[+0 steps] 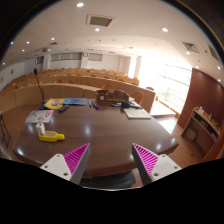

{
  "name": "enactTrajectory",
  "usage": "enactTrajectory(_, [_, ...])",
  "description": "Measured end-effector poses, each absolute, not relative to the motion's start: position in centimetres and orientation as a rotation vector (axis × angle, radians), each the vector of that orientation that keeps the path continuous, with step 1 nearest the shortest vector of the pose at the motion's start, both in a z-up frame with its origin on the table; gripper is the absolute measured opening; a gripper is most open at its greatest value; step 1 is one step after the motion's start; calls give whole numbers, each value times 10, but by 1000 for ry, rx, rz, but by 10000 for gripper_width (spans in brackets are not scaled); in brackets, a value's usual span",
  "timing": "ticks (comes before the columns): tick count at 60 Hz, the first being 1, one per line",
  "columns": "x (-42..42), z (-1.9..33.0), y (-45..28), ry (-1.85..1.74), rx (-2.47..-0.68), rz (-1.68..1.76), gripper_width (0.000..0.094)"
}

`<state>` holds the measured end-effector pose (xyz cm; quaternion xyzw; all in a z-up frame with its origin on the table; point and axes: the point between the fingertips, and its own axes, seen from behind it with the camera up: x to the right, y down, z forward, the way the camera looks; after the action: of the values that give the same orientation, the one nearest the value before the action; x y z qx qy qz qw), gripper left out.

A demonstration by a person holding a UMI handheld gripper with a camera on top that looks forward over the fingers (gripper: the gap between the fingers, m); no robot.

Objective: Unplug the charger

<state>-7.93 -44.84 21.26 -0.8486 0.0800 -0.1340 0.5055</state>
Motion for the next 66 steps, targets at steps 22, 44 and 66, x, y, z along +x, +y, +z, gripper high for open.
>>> enactTrajectory(22, [-99,153,-478,215,-2138,-373,844])
enactTrajectory(44, [-307,90,-420,13,-2155,-116,832])
enactTrajectory(66, [-430,77,-223,-40,-2004,-70,841])
